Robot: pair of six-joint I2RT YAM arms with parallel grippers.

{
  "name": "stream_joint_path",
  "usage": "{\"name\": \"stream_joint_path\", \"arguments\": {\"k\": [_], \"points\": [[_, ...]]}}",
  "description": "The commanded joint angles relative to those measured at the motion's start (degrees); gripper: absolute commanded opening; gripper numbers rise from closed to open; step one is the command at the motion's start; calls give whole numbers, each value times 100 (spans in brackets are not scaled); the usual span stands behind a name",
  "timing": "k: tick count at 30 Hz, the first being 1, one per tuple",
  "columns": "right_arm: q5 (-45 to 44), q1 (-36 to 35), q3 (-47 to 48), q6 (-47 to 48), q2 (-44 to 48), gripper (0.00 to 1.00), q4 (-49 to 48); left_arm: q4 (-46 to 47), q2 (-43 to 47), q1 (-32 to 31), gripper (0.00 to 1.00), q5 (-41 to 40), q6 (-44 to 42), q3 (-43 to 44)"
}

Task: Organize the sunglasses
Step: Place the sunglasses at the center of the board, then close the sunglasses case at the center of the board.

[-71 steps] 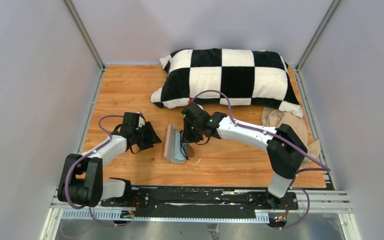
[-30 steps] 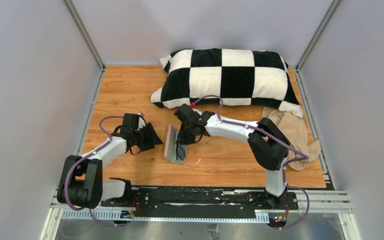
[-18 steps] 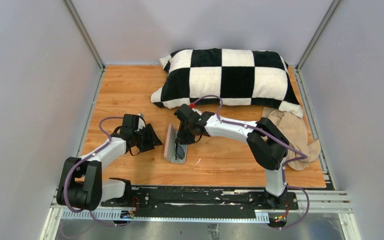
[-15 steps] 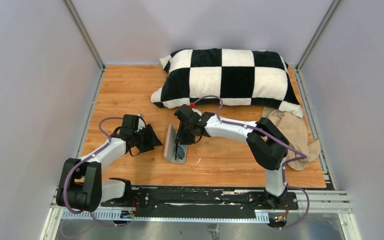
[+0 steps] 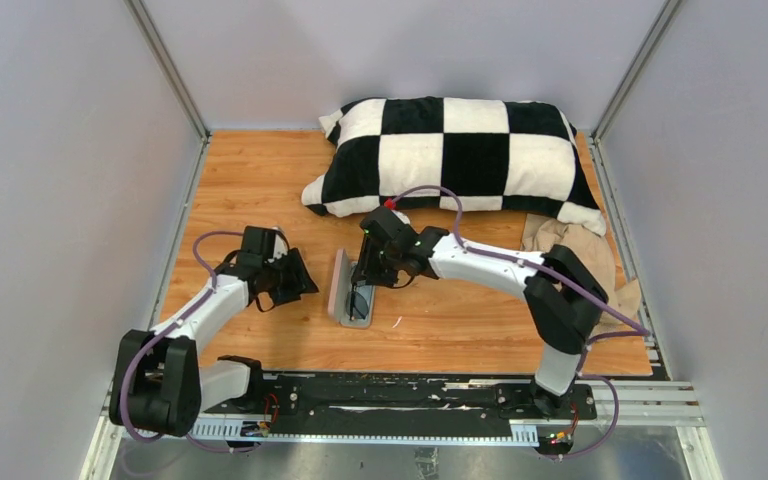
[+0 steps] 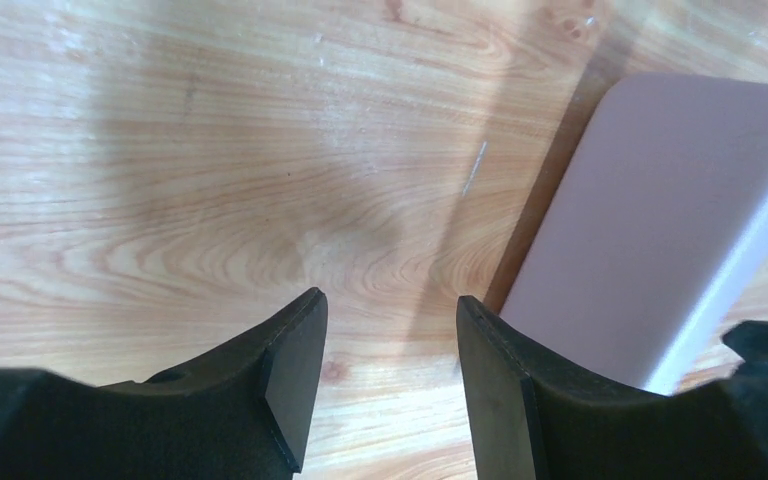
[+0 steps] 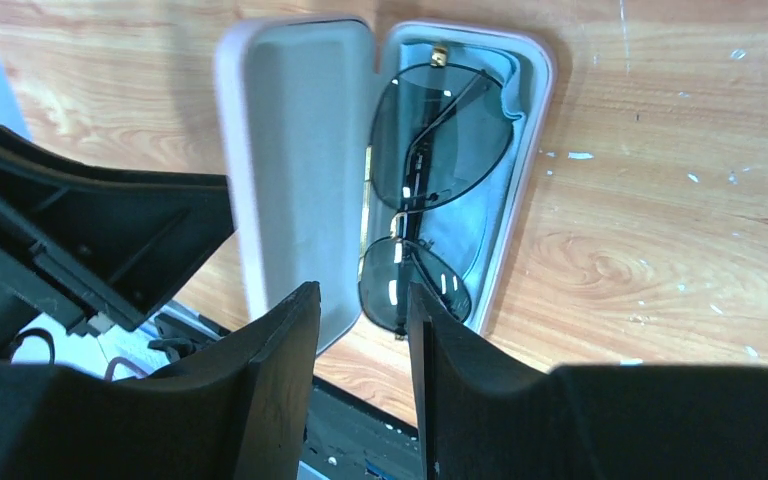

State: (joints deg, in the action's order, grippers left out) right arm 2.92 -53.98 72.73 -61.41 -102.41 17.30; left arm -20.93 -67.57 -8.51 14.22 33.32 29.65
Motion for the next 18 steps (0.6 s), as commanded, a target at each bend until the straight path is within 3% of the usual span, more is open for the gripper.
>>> {"name": "stream_joint_path", "arguments": {"k": [1,7,10,18], "points": [[-533,1,-181,651,634,43,1,-751,382,-40,56,-421,-312,602],[-854,115,-1549,1292,1520,39,-578,-1172,1035,-404,57,-382,-609,1103],[-559,354,-2373,1249,1949,39,-1323,-1212,1199,-864,58,-558,-522,1200],[600,818,-3093,880,1812,38,-2841,-1021,1003,-906,54,-370,-489,1068]]}}
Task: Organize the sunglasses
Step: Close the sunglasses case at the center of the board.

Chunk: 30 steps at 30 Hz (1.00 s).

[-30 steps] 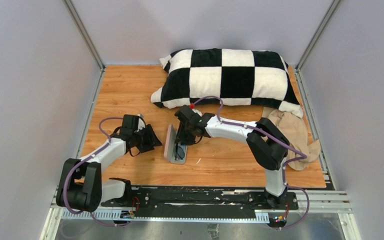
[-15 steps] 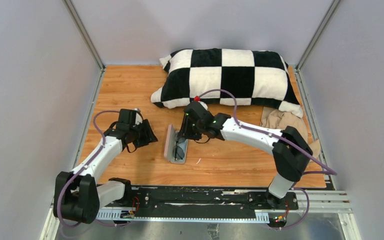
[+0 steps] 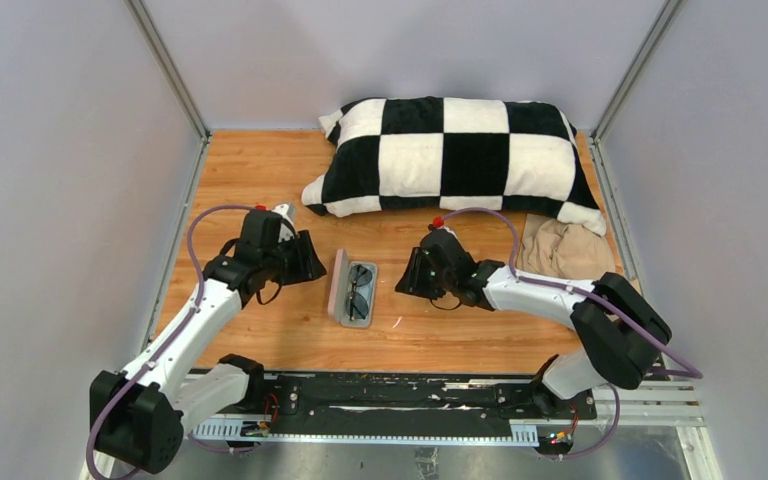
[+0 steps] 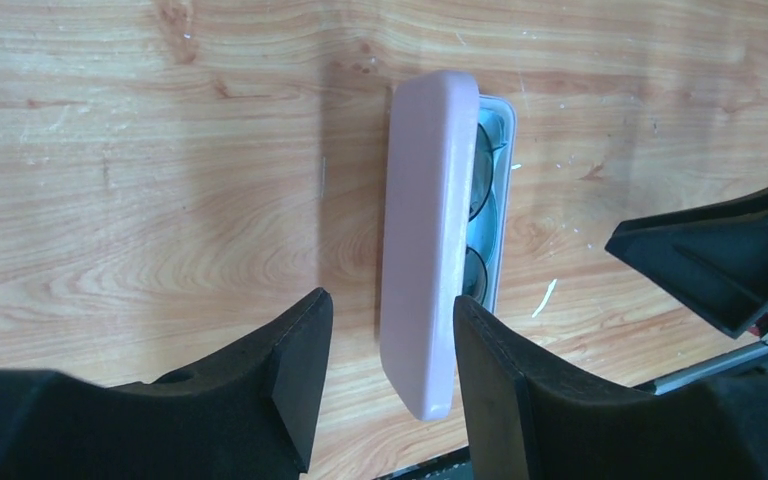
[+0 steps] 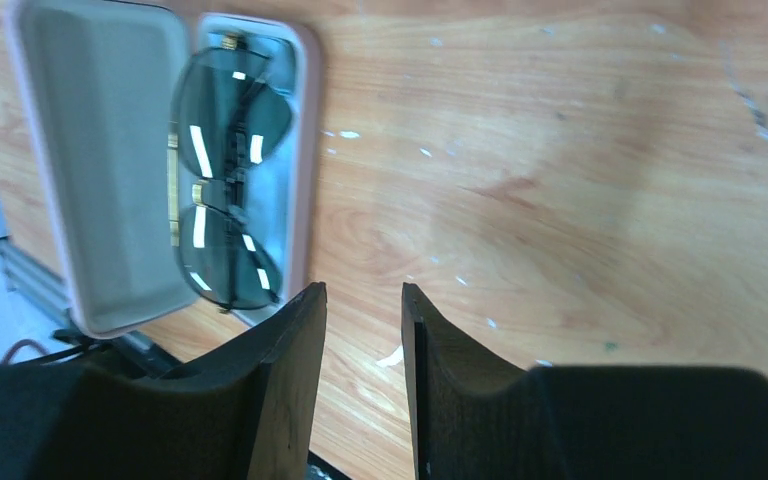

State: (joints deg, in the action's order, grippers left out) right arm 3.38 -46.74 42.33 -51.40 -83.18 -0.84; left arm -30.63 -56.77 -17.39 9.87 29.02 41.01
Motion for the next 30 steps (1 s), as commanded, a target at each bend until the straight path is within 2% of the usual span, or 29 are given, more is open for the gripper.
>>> {"name": "stream_joint_path", "arguments": {"k": [1,5,12,19,27,30], "points": [[600,97,-19,-180,-190,38,-1080,23,-73,-19,53,141,-43,-100],[762,108,109,-508,-617,33,-1226,480,-226,-26,52,759,-11,-280],[1350,135,162,-961,-1385,26,-1958,913,-512,-28,43,955,198,-518],[1330,133,228,-968,-1536,27,-2008,1015,-576,-28,33,1008,235,-606],[1409,138,283,-1052,-1737,25,-2137,1101,-690,-28,28,1030,248,-659],[1442,139,293,-1097,-1828,21,-2166,1128,-722,-37,26,1068,267,-654]]}}
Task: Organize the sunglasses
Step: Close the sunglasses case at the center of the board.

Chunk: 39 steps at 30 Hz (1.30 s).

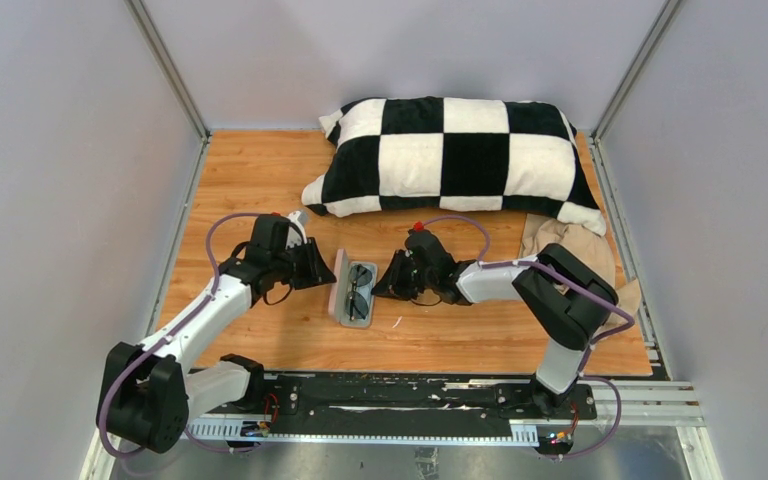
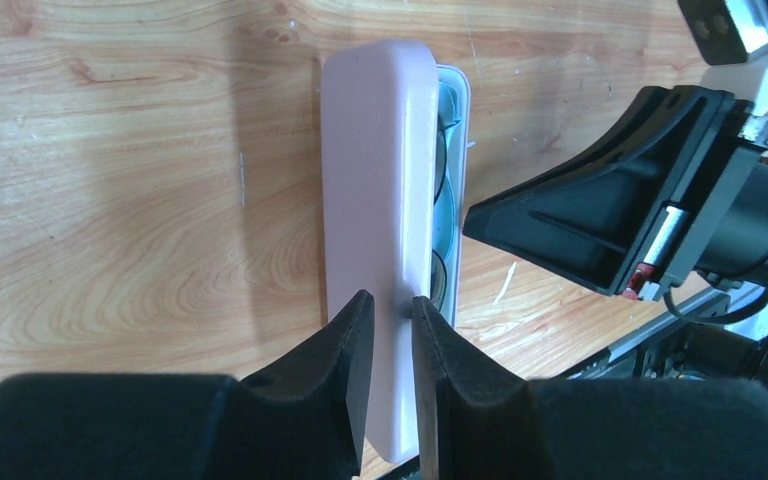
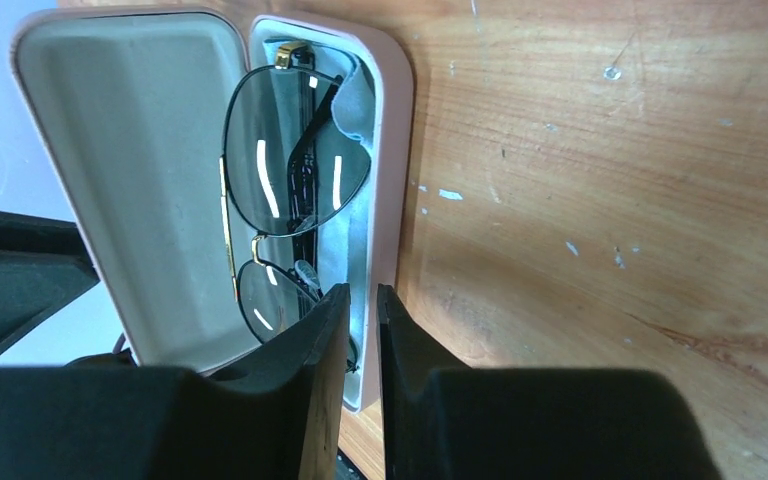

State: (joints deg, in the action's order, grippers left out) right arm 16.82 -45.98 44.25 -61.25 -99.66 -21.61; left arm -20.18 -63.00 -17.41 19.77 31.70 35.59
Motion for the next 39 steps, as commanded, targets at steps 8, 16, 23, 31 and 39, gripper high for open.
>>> {"name": "stream_joint_path", "arguments": {"k": [8,16,23,31,39], "points": [[147,63,104,-219,-373,10,-136,272,-242,-231,25,104,129,-178],[185,62,75,-308,-507,5,-224,619,-630,-703,25,14,346,-155],[213,62,101,-327,-541,5,-230,1025,-1112,-1005,24,-10,512,-193],[78,57,52,-179,-362,5,-63,804,-989,-1123,27,-62,497,91],[-156,58,49,151,168,13,375,-154,-130,-1124,31,-461,366,645]]}}
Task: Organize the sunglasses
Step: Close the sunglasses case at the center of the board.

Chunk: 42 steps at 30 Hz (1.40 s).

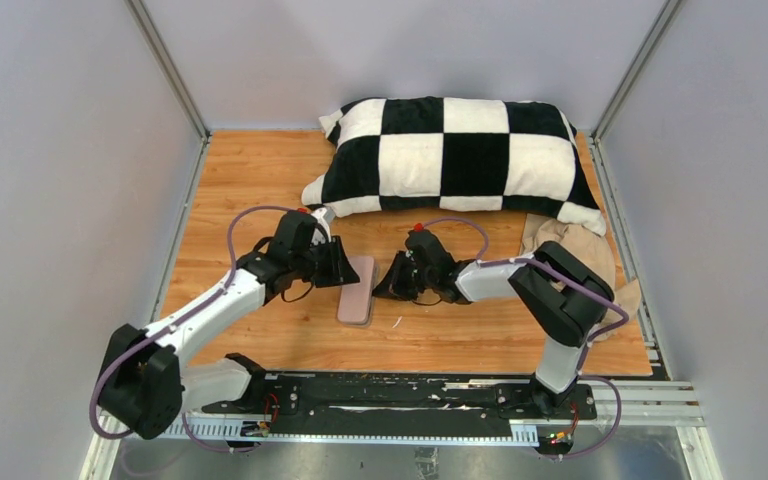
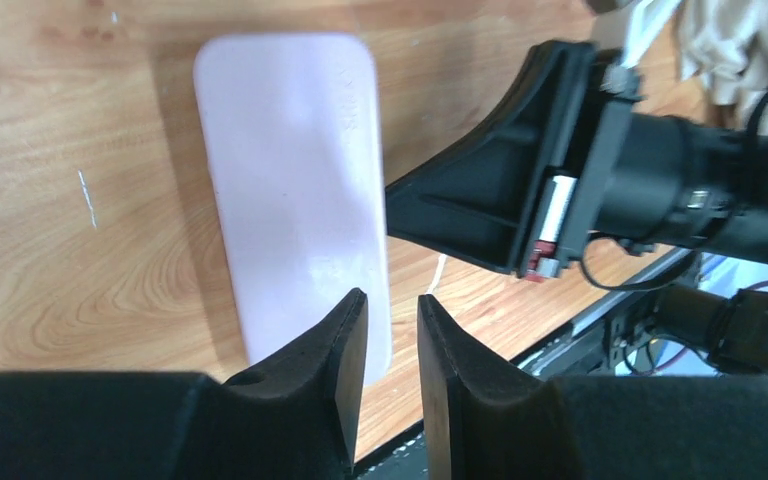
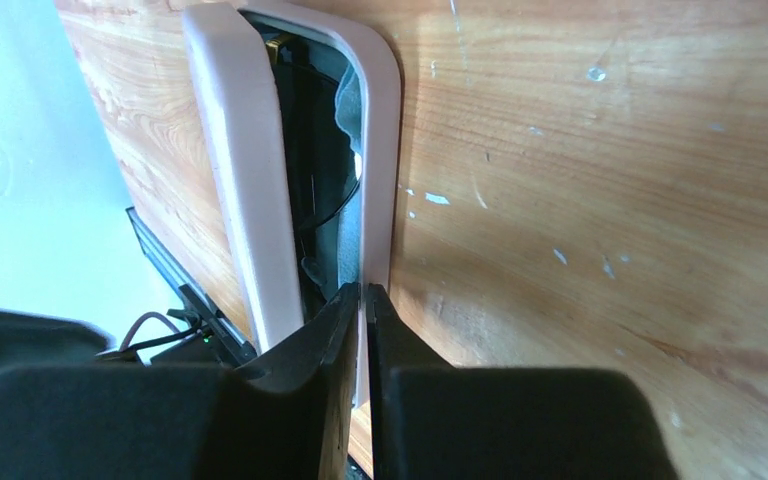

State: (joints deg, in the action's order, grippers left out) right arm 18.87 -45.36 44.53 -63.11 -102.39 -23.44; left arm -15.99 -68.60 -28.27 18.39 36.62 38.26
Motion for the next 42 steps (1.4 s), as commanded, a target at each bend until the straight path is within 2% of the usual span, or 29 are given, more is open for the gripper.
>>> {"name": "stream_joint_path", "arguments": {"k": [1,5,9,12,14,17,28,42], "points": [[-453,-6,12,407,568,15,699,-698,498,-38,32,-414,-161,435],[-705,-8,-22,680,1067,25,1153,-969,555,-38,35,-611,-249,574],[-818,-7,-37,915,1414,35,1384,-968,433,-38,45,-632,-290,595],[-658,-20,54,1096,1480,44,1366,-1009,343,-38,49,-729,-305,597],[-544,-60,187,1257,1445,44,1381,-998,327,-38,49,-817,-294,555],[-471,-183,436,1468,1300,43,1507,-990,263,-38,47,-903,-313,476],[-138,-403,811,1596,801,20,1352,-842,-46,-38,46,-1077,-321,154],[-604,-403,919,1615,439,15,2042,-750,-190,-38,47,-1011,-357,55]]}}
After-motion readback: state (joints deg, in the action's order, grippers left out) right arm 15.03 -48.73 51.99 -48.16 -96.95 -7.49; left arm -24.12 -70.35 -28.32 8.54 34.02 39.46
